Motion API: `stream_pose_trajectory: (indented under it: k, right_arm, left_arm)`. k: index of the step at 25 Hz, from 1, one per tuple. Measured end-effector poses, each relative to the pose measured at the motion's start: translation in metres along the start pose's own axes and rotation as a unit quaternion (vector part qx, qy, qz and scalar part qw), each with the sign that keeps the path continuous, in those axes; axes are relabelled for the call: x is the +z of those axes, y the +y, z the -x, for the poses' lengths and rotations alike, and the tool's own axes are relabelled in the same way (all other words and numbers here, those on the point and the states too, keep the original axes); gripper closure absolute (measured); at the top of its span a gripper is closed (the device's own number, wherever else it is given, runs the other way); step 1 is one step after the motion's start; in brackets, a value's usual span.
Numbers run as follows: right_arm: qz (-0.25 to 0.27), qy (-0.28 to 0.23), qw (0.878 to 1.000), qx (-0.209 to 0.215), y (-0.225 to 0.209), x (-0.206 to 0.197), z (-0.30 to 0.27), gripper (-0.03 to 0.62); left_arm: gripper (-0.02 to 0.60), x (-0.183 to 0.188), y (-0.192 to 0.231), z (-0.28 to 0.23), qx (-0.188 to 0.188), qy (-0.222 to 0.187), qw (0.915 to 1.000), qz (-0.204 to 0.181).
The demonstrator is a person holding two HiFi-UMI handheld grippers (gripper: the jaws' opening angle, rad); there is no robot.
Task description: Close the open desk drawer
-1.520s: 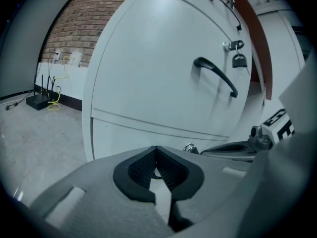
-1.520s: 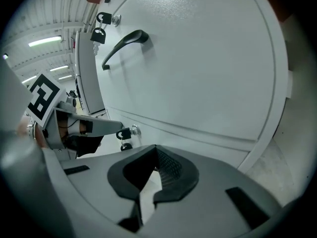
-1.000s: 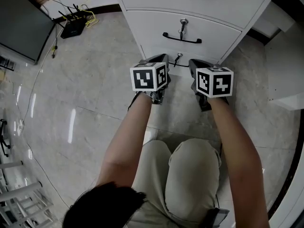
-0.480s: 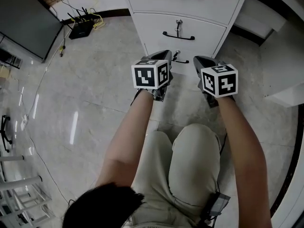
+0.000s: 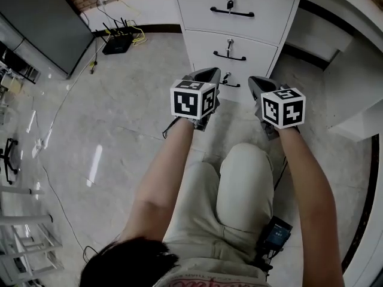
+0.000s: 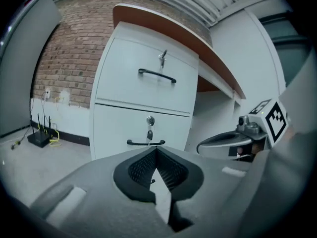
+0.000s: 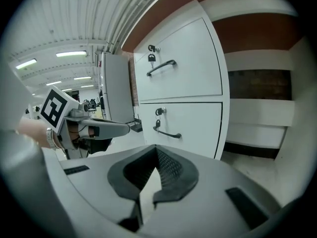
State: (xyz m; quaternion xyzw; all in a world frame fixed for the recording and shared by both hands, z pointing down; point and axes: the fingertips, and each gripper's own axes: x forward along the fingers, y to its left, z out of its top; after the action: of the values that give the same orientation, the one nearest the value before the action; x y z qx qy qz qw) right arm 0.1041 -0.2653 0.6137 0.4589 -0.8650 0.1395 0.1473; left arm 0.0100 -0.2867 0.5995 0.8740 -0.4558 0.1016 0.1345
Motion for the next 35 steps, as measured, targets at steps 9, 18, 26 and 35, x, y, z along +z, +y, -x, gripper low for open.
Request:
stream_pose_trajectory:
  k: [9,18,26,35]
  right_arm:
    - [0.029,-0.053,0.998,0.012,0.029,0.049,0.046,0.585]
    - [0.089,-0.095,0.991,0.024,0.073,0.09,0.111,0.585]
    - [0.07,-0.15,0.986,0.021,0.102,0.135,0.16,0.585]
    - [0.088,-0.175,0.98,0.026,0.125,0.148,0.187,0.585]
  left_arm:
    - [0.577,0.068,-0.038,0.043,-0.017,-0.061,0.9955,-0.07]
    - [0.577,0.117,-0.069,0.111,-0.028,-0.117,0.9897,-0.077]
    - [0.577,0.137,-0.09,0.156,-0.06,-0.14,0.9846,-0.086]
    - [0.577,0.149,-0.128,0.189,-0.113,-0.16,0.9754,-0.101]
